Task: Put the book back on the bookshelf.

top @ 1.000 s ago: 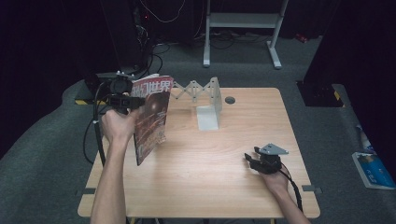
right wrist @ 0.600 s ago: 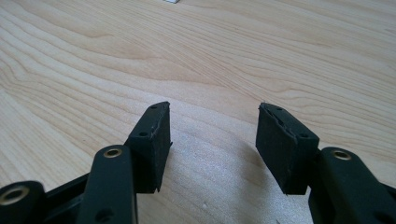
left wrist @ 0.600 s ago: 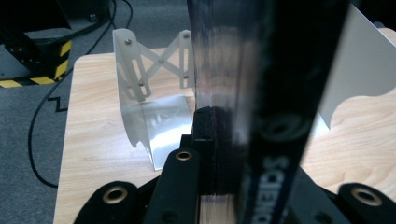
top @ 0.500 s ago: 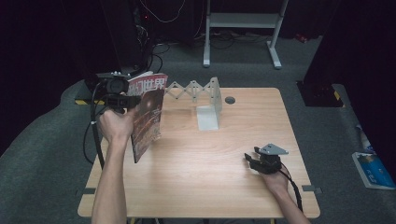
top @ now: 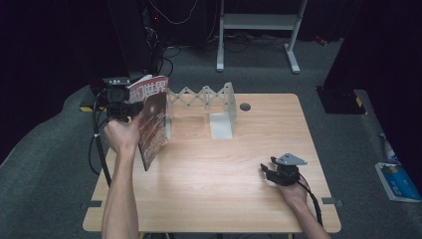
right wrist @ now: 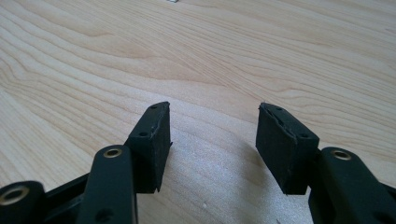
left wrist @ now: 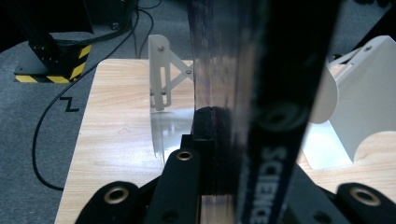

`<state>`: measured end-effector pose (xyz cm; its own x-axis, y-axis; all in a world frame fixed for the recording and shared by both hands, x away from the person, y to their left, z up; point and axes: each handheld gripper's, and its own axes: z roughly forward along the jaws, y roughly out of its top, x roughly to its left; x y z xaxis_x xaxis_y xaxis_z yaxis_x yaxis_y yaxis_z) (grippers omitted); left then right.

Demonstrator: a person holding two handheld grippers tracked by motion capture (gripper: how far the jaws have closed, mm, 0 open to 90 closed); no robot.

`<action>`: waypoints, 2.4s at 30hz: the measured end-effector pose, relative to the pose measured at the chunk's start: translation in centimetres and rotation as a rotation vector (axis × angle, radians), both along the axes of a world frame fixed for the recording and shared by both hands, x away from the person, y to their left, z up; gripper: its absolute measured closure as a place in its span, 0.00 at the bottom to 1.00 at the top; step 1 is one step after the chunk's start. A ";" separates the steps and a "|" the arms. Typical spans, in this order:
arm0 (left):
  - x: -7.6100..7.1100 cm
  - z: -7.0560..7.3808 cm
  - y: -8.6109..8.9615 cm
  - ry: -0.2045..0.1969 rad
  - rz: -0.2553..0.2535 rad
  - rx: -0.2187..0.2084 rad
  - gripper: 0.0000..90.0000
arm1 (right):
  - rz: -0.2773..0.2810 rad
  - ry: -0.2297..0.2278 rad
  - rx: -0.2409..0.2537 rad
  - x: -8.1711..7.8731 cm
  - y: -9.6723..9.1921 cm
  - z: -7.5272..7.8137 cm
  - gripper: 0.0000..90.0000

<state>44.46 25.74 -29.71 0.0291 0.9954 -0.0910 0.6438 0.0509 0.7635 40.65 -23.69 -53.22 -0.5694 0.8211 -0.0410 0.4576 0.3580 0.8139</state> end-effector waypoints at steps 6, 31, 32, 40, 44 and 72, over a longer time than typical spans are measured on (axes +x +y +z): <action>0.4 -1.0 0.7 -0.024 0.037 -0.041 0.93 | 0.003 -0.002 -0.007 0.0 0.0 0.0 0.50; 1.8 -4.0 0.7 -0.136 0.091 -0.125 0.93 | 0.005 -0.002 -0.031 -0.1 0.3 -0.1 0.49; 1.9 -4.1 0.6 -0.138 0.091 -0.122 0.93 | 0.005 -0.002 -0.031 -0.1 0.3 -0.1 0.49; 2.8 -4.8 0.0 -0.166 0.109 -0.095 0.93 | 0.003 0.000 -0.029 -0.1 0.3 -0.1 0.49; 2.9 -5.1 -0.1 -0.186 0.108 -0.104 0.93 | 0.000 0.005 -0.026 -0.1 0.3 -0.1 0.49; 4.7 -3.7 -1.1 0.065 -0.003 -0.015 0.90 | 0.005 0.001 -0.028 -0.1 0.3 -0.1 0.49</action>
<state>49.19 24.69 -33.44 0.0253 0.9939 -0.1075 0.6918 0.0603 0.7195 40.55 -23.39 -53.33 -0.5733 0.8169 -0.0635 0.4566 0.3829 0.8031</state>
